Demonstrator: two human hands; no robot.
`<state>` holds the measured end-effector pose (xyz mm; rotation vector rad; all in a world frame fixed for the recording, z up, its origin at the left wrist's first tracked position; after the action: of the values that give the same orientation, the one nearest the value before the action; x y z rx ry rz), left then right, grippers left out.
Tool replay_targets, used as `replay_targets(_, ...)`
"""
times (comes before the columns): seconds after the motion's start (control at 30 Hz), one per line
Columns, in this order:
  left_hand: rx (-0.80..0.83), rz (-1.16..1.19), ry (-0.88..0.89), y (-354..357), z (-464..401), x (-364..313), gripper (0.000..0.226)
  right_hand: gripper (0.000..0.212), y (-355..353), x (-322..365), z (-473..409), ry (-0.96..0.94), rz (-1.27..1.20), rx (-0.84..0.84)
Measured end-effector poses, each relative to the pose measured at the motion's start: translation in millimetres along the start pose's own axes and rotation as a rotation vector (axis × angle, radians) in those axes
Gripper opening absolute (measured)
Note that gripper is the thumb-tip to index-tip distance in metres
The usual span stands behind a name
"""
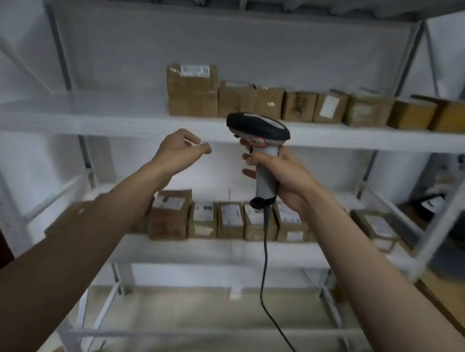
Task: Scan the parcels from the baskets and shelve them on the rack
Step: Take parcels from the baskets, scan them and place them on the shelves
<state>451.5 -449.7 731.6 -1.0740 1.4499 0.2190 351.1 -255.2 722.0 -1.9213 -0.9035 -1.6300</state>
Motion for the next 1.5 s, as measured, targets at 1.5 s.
replay_targets(1.5,1.515,-0.326,0.129,635.6,805.4,-109.1,0.020,0.022,-448.3,-147.7,929.2,0.440,-0.473,-1.283)
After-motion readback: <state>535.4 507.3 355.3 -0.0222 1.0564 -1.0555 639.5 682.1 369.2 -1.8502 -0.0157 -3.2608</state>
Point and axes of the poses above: each hand's wrist, its own z-axis away from the middle knuckle, its own y-axis out of the palm, x = y × z, the point moved 5 cm from there along -z, towards the middle knuckle, and after that the axes turned 1 degree about z, right-handed, at the moved point
